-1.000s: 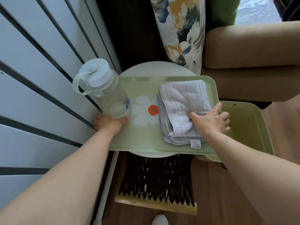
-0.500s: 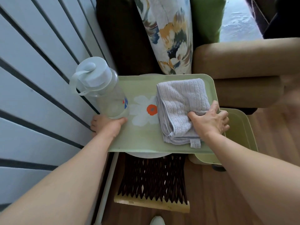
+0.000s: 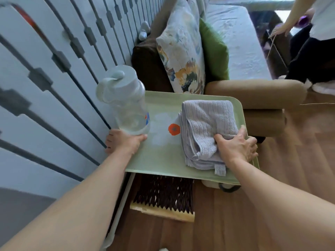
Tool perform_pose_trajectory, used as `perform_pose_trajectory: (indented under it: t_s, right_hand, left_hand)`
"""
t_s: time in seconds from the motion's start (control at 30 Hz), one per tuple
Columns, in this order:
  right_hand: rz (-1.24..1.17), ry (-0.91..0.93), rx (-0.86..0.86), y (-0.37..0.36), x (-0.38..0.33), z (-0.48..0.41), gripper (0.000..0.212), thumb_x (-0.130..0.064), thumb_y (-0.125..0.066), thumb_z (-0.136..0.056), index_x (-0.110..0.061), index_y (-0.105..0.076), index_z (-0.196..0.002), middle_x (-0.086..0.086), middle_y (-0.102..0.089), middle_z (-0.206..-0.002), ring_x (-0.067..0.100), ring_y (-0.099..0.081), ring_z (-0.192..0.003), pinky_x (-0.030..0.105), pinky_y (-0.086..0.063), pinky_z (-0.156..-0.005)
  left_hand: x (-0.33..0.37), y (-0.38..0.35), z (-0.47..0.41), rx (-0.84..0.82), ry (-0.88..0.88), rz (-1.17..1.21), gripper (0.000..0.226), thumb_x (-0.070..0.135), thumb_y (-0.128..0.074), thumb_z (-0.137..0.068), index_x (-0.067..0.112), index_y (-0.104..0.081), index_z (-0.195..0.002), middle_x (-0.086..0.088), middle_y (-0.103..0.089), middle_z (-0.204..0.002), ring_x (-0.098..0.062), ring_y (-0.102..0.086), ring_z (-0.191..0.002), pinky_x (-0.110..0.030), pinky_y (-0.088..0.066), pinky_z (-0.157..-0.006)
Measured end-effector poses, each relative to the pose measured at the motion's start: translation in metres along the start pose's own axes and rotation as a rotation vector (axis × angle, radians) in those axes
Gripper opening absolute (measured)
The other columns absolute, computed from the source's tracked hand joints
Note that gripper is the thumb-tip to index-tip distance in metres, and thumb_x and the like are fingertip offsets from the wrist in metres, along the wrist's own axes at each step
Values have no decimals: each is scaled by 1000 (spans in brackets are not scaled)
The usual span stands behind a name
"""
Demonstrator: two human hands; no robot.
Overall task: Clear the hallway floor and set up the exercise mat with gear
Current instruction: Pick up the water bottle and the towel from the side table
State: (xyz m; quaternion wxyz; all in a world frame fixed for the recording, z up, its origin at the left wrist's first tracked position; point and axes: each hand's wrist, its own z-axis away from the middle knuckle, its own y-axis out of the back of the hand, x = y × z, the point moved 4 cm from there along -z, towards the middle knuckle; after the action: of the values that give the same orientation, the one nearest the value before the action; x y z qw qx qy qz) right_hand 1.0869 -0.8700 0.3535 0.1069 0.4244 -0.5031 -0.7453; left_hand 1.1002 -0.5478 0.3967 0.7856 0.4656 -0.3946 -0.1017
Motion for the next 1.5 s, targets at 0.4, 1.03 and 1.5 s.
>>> perform_pose_trajectory:
  t_s: [0.4, 1.03, 1.5]
  right_hand:
    - [-84, 57, 49, 115, 32, 105, 92, -59, -56, -67, -25, -20, -144, 22, -39, -128, 42, -37, -121, 48, -25, -102]
    - [-33, 343, -145, 209, 107, 305, 88, -60, -55, -69, -23, -23, -142, 24, -40, -130, 43, -36, -123, 51, -25, -102]
    - [12, 796, -390, 210, 78, 481, 85, -58, -54, -70, -23, -23, -141, 23, -42, -126, 40, -37, -121, 49, -24, -103]
  left_hand:
    - [-54, 97, 129, 41, 8, 56, 108, 52, -83, -56, -1, -30, -133, -18, -38, -140, -35, -35, -130, -46, -30, -105]
    - [-250, 231, 366, 304, 287, 160, 108, 52, -85, -52, 0, -33, -131, -18, -42, -136, -35, -41, -125, -44, -36, -101]
    - [-427, 313, 509, 600, 505, 553, 92, 35, -88, -49, 2, -44, -122, -14, -53, -125, -25, -53, -108, -35, -43, -97]
